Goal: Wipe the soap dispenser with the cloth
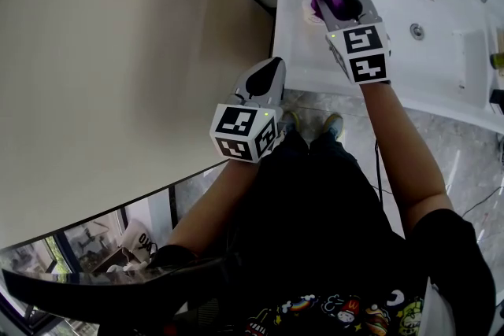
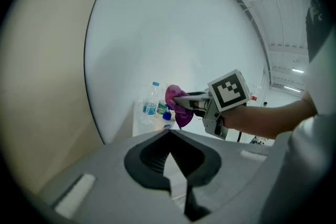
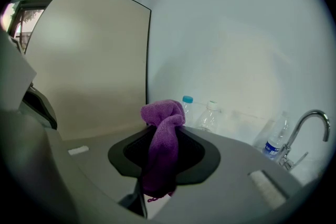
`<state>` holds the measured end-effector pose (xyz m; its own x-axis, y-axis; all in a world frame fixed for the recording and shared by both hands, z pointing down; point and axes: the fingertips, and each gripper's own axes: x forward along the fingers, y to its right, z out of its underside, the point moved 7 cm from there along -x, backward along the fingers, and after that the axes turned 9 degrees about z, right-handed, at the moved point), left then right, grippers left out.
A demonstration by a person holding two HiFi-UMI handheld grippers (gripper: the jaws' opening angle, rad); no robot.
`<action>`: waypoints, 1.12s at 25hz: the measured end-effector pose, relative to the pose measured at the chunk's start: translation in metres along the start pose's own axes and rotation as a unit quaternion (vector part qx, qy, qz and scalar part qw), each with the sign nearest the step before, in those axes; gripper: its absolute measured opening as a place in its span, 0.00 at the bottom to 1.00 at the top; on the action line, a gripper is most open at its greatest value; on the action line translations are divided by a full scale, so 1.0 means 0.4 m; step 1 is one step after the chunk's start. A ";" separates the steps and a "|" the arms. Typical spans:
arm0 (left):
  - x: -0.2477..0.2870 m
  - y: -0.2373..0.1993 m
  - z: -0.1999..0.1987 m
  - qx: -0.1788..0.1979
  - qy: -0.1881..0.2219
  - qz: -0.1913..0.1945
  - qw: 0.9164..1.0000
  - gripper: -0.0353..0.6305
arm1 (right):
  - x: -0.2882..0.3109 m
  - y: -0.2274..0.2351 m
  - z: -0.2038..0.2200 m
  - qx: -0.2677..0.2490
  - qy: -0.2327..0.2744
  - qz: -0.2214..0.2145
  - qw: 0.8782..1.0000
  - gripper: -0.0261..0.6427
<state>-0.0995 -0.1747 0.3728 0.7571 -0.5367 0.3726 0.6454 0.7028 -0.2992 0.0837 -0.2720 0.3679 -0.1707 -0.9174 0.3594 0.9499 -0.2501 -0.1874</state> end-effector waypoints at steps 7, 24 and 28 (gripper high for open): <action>-0.007 0.002 0.006 -0.001 -0.002 -0.003 1.000 0.05 | -0.024 0.001 0.024 0.000 -0.008 0.000 1.000 0.23; 0.007 0.017 0.017 0.002 -0.013 0.006 1.000 0.05 | -0.047 -0.079 0.147 -0.023 -0.049 -0.031 0.998 0.23; -0.001 0.012 0.022 -0.001 -0.015 0.001 1.000 0.05 | -0.026 -0.096 0.127 -0.035 -0.043 -0.037 0.998 0.23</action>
<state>-0.0975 -0.1670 0.3790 0.7555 -0.5208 0.3974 0.6436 0.7032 -0.3022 0.0622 -0.2371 0.4180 -0.2138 -0.8662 0.4516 0.9143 -0.3402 -0.2196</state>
